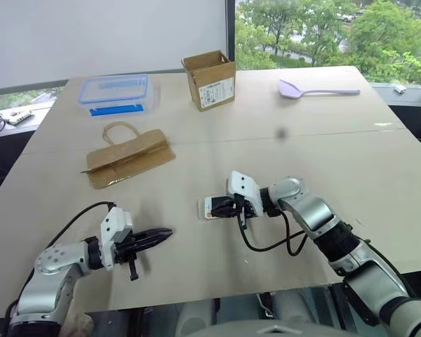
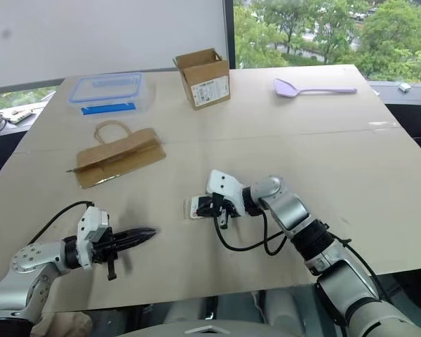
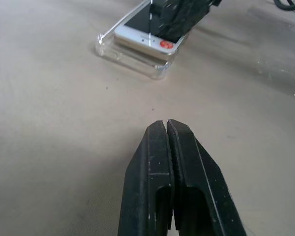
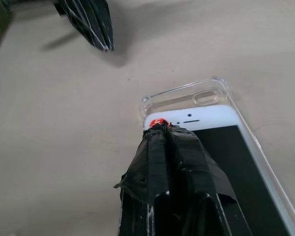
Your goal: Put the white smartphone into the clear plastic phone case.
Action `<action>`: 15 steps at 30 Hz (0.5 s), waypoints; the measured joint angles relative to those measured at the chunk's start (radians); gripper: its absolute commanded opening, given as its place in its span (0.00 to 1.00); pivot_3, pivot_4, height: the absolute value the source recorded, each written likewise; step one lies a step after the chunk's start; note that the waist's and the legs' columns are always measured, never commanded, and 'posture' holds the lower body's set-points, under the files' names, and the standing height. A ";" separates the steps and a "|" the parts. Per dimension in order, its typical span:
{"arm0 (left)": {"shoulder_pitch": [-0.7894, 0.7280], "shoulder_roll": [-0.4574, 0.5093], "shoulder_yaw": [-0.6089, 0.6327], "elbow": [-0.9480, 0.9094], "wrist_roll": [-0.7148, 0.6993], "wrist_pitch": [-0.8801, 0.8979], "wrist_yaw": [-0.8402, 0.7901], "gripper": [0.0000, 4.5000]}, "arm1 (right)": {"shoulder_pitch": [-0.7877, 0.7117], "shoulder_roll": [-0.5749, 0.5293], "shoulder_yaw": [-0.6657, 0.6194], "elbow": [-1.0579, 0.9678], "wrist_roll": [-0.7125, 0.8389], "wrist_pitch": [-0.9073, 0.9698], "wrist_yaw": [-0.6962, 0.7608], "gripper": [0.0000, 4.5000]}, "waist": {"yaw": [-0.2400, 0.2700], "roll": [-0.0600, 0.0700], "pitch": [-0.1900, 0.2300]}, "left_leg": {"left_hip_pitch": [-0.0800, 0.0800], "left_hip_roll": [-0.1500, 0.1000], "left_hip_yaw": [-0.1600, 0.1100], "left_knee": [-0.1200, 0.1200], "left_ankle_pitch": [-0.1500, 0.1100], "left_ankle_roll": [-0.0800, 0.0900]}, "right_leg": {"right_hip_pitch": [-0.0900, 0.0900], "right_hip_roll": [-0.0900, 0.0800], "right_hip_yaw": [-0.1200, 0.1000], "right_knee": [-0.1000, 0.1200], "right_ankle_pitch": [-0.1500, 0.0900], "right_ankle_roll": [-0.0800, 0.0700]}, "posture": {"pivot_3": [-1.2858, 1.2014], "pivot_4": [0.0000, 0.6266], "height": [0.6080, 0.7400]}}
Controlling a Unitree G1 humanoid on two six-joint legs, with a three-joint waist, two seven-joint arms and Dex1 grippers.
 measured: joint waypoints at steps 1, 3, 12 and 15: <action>0.000 0.000 0.000 0.006 0.000 -0.001 0.000 0.01 | -0.001 -0.007 -0.020 -0.032 0.019 0.019 0.000 0.00 | 0.000 0.000 0.000 | -0.004 0.000 0.000 0.000 0.000 0.000 | -0.004 0.000 0.000 0.000 0.000 0.000 | 0.52 0.24 1.00; -0.002 -0.001 -0.001 0.008 0.001 -0.004 -0.002 0.01 | -0.004 -0.027 -0.045 -0.093 0.054 0.061 0.000 0.00 | 0.001 0.000 0.001 | -0.012 0.000 0.002 0.001 0.000 0.000 | -0.010 0.002 -0.002 0.000 0.002 -0.004 | 0.52 0.24 1.00; -0.018 -0.003 -0.003 0.029 0.010 -0.022 -0.017 0.01 | -0.006 -0.166 0.033 -0.179 0.080 0.145 0.062 0.00 | 0.001 -0.003 0.007 | -0.012 0.000 0.001 0.001 0.000 0.000 | -0.009 0.001 -0.004 0.000 -0.001 -0.001 | 0.52 0.24 1.00; -0.025 -0.003 -0.004 0.031 0.016 -0.023 -0.022 0.01 | -0.007 -0.178 0.080 -0.149 0.052 0.125 0.074 0.00 | 0.001 -0.003 0.008 | -0.012 0.000 0.001 0.001 0.000 0.000 | -0.010 0.002 -0.004 0.000 -0.001 -0.001 | 0.52 0.24 1.00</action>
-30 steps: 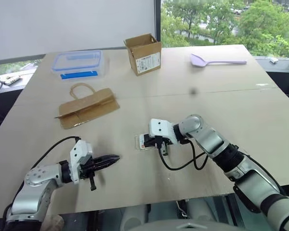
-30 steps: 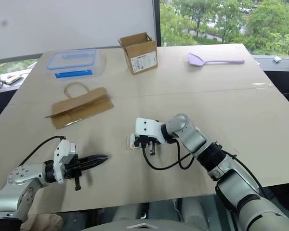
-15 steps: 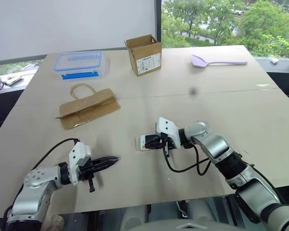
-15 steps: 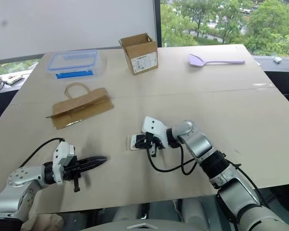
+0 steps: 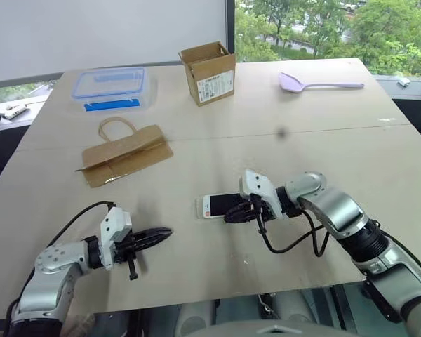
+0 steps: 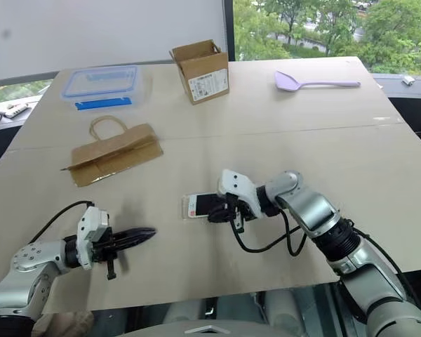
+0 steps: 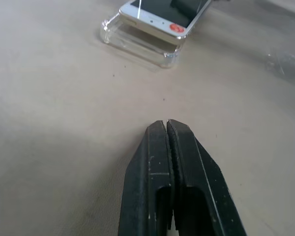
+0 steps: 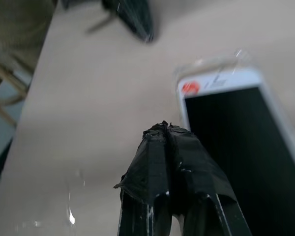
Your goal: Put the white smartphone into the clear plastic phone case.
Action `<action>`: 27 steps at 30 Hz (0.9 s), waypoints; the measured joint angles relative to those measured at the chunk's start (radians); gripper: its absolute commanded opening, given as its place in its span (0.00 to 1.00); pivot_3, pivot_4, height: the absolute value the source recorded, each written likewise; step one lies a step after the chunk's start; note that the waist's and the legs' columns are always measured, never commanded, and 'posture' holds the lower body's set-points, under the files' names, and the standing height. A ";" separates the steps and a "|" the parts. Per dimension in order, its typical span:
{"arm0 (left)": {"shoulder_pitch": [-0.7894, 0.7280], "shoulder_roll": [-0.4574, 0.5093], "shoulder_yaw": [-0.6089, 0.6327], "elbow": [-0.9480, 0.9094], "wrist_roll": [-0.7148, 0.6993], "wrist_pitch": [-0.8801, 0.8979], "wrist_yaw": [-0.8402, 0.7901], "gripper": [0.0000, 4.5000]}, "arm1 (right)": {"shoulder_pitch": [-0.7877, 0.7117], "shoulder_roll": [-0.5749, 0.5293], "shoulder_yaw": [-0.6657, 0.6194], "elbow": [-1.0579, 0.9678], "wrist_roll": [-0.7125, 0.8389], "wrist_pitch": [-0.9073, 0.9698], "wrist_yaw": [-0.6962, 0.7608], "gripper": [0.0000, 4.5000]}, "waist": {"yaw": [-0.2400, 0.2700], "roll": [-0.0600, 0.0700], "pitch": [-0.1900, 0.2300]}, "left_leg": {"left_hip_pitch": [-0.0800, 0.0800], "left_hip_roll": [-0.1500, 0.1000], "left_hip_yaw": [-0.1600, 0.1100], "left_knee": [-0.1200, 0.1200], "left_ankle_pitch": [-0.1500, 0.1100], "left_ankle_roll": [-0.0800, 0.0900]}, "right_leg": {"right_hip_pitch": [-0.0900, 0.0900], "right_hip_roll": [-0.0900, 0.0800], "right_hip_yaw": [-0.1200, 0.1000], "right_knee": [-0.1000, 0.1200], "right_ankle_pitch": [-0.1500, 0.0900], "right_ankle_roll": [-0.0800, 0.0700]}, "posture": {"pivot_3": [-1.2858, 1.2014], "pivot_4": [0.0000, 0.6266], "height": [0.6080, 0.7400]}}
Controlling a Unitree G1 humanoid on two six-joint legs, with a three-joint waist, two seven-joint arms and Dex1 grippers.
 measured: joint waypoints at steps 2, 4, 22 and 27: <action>-0.004 0.000 0.000 0.003 0.001 0.000 -0.002 0.01 | -0.001 -0.002 0.031 0.030 -0.023 -0.020 0.008 0.00 | 0.000 0.000 0.001 | 0.000 0.000 0.000 0.000 0.000 0.000 | 0.000 0.000 0.000 0.000 0.000 0.000 | 0.52 0.24 1.00; -0.003 0.000 0.000 0.004 0.001 0.000 -0.003 0.01 | -0.010 0.007 0.044 0.067 -0.043 -0.054 0.008 0.00 | -0.001 0.000 0.001 | 0.000 0.000 0.000 0.000 0.000 0.000 | 0.000 0.000 0.000 0.000 0.000 0.000 | 0.52 0.24 1.00; 0.016 -0.004 0.003 -0.009 0.000 -0.010 0.010 0.01 | -0.029 0.050 0.034 0.121 -0.073 -0.103 -0.009 0.00 | -0.001 -0.001 0.001 | 0.001 0.001 0.000 0.000 0.000 0.000 | 0.000 0.001 0.000 0.000 0.000 0.000 | 0.52 0.24 1.00; 0.015 -0.009 0.003 -0.009 0.000 -0.009 0.010 0.01 | -0.029 0.035 0.034 0.115 -0.063 -0.096 0.013 0.00 | 0.000 -0.001 0.001 | 0.001 0.000 0.000 0.000 0.000 0.000 | 0.001 0.001 0.000 0.000 0.000 0.000 | 0.52 0.24 1.00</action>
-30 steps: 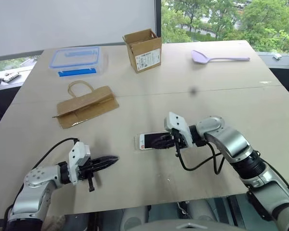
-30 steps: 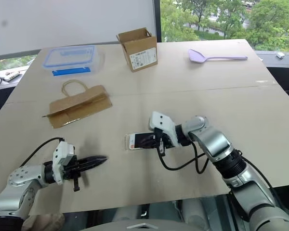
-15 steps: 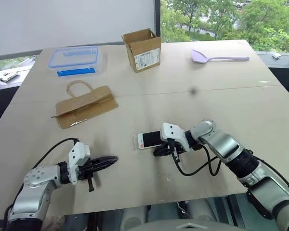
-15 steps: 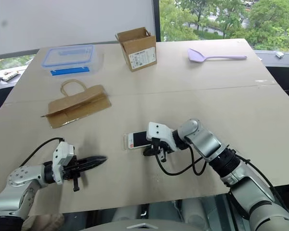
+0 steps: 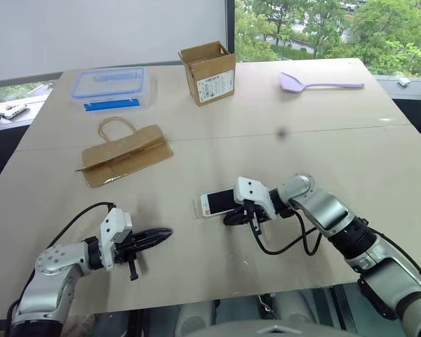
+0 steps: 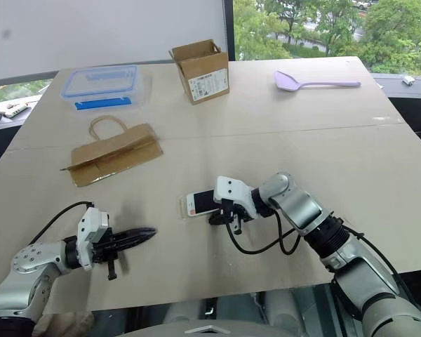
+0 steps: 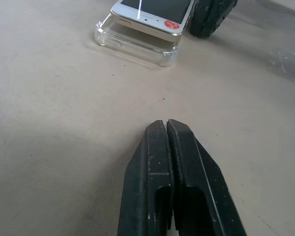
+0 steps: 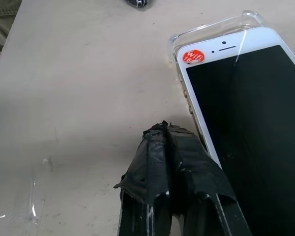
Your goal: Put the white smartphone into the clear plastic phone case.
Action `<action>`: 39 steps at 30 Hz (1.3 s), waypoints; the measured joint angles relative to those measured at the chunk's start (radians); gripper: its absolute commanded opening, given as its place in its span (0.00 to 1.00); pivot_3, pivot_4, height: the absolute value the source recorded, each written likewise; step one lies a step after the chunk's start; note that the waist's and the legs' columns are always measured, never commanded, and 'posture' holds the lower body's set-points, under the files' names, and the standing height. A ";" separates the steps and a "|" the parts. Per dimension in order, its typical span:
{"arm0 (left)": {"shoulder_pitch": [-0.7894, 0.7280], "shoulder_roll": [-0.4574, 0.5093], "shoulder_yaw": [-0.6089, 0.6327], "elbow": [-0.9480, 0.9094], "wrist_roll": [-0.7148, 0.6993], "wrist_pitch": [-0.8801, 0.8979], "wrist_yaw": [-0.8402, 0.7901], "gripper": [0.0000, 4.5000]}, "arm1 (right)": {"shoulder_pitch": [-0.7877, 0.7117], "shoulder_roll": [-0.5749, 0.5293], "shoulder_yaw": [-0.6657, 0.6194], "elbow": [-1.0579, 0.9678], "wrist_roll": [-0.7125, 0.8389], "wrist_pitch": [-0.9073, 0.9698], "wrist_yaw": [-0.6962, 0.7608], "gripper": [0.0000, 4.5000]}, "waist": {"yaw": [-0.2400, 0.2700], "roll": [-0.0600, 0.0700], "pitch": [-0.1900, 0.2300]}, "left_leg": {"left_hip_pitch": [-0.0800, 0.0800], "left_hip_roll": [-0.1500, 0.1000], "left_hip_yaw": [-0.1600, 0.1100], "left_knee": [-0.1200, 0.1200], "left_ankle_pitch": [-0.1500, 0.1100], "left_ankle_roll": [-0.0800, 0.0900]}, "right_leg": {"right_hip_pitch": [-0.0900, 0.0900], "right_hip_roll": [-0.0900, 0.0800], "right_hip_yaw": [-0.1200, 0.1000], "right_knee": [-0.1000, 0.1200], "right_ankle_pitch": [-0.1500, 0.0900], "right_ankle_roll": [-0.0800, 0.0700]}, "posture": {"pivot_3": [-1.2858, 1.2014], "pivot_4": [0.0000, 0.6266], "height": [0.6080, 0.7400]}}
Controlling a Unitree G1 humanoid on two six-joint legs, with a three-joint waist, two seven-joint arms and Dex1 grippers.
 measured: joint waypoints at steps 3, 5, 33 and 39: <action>0.000 -0.001 0.000 -0.001 0.000 0.000 0.000 0.01 | 0.009 -0.014 -0.012 -0.028 0.034 0.028 0.022 0.00 | 0.001 0.000 0.000 | 0.000 0.000 0.000 0.000 0.000 0.000 | 0.000 0.000 0.000 0.000 0.000 0.000 | 0.52 0.24 1.00; 0.000 -0.001 0.000 -0.001 0.000 0.001 0.001 0.01 | 0.010 -0.009 -0.029 -0.044 0.054 0.042 0.022 0.00 | 0.000 0.000 0.000 | 0.000 0.000 0.000 0.000 0.000 0.000 | 0.000 0.000 0.000 0.000 0.000 0.000 | 0.52 0.24 1.00; 0.007 -0.001 -0.001 -0.060 0.001 0.062 0.027 0.01 | -0.002 0.068 -0.097 -0.064 0.118 0.070 -0.051 0.00 | 0.000 -0.001 0.001 | 0.000 0.000 0.000 0.000 0.000 0.000 | 0.000 0.000 0.000 0.000 0.000 0.000 | 0.52 0.24 1.00; 0.011 -0.002 -0.001 -0.067 0.001 0.069 0.039 0.01 | -0.022 0.049 -0.036 0.015 -0.002 -0.040 -0.096 0.00 | 0.000 -0.001 0.001 | 0.000 0.000 0.000 0.000 0.000 0.000 | 0.000 0.000 0.000 0.000 0.000 0.000 | 0.52 0.24 1.00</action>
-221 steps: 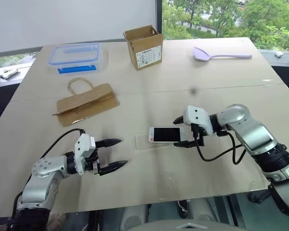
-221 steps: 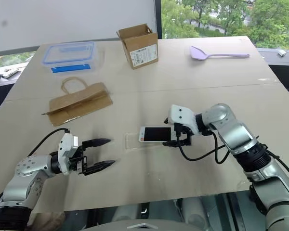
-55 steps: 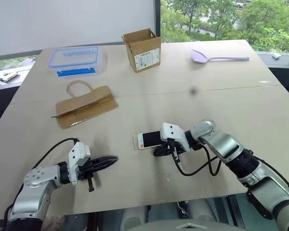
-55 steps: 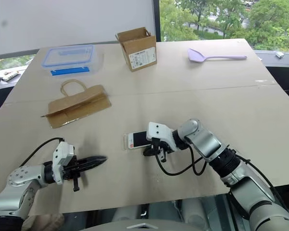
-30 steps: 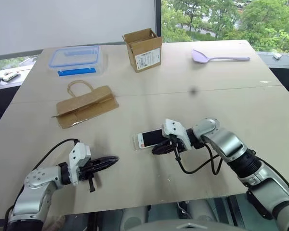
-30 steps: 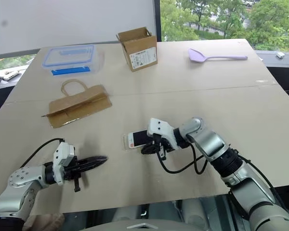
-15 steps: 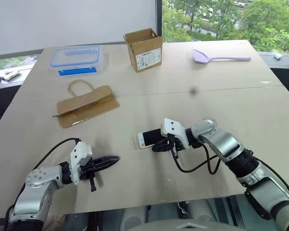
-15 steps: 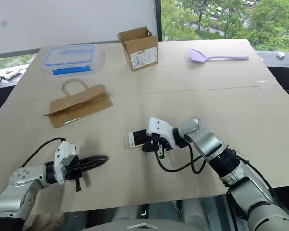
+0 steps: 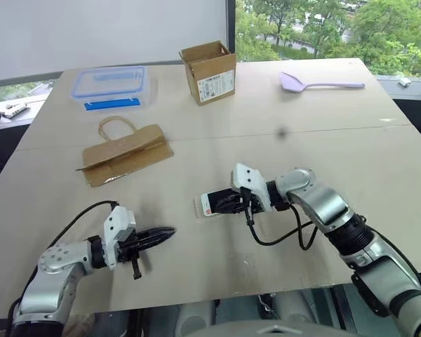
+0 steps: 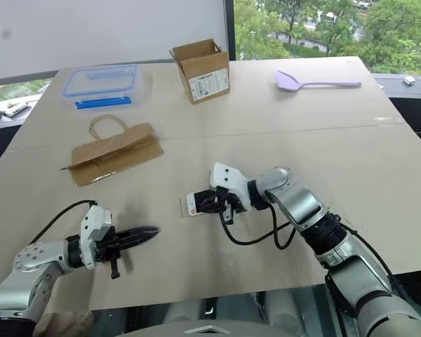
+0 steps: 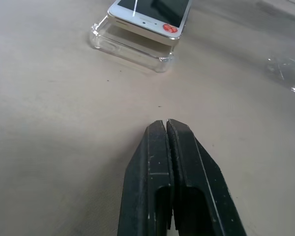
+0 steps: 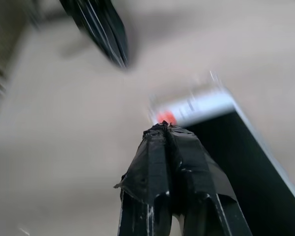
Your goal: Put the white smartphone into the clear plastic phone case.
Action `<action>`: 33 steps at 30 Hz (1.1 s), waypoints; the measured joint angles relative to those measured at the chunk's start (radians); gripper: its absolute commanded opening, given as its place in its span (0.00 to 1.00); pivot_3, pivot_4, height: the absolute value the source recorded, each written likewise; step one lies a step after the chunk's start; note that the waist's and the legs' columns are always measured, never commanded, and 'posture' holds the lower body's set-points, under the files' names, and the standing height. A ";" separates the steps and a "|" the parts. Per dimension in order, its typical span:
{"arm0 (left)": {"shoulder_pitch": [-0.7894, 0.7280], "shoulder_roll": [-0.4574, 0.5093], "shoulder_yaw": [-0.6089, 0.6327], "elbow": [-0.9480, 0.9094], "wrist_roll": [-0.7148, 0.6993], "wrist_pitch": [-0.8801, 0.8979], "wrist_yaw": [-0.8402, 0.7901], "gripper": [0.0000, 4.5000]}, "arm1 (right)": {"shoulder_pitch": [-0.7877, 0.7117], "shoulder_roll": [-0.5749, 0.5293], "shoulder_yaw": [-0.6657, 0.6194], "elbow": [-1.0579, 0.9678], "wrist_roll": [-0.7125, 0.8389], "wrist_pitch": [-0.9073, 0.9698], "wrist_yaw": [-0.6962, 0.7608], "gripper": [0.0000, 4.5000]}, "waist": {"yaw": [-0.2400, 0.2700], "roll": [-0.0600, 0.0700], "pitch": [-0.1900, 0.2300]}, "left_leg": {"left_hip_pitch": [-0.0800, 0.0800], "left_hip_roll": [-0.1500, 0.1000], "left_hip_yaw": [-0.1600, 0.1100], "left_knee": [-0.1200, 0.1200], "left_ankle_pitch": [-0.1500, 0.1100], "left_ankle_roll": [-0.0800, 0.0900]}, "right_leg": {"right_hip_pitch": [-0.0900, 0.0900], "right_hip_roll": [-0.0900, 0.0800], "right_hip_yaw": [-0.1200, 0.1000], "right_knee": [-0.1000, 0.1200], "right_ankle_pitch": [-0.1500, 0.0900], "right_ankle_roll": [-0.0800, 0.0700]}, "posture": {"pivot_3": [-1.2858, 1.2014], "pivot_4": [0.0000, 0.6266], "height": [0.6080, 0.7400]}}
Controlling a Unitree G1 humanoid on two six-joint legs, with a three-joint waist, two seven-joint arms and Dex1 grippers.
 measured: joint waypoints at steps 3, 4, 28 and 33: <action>-0.001 -0.001 0.000 -0.018 0.000 0.009 0.006 0.01 | -0.008 0.008 0.019 0.019 -0.037 -0.052 -0.013 0.00 | -0.001 -0.001 -0.001 | 0.001 0.000 0.000 0.000 0.000 0.000 | 0.001 0.001 0.000 0.000 0.000 0.000 | 0.52 0.24 1.00; -0.002 -0.001 0.000 -0.022 0.000 0.010 0.006 0.01 | -0.009 0.008 0.022 0.022 -0.041 -0.057 -0.013 0.00 | -0.001 -0.001 -0.001 | 0.001 0.000 0.000 0.000 0.000 0.000 | 0.001 0.001 0.000 0.000 0.000 0.000 | 0.52 0.24 1.00; 0.017 0.000 0.006 -0.066 -0.024 0.032 0.009 0.01 | -0.052 0.066 0.072 0.115 -0.140 -0.070 -0.006 0.00 | -0.005 0.002 -0.008 | 0.020 0.004 0.001 -0.004 0.000 -0.001 | 0.014 0.001 0.000 0.001 -0.002 -0.002 | 0.52 0.24 1.00; 0.033 0.000 0.011 -0.072 -0.030 0.036 0.012 0.01 | -0.055 0.086 0.080 0.171 -0.162 -0.121 -0.001 0.00 | -0.005 0.005 -0.016 | 0.024 0.006 0.000 -0.006 -0.001 -0.001 | 0.015 0.001 0.000 0.001 -0.003 -0.003 | 0.52 0.24 1.00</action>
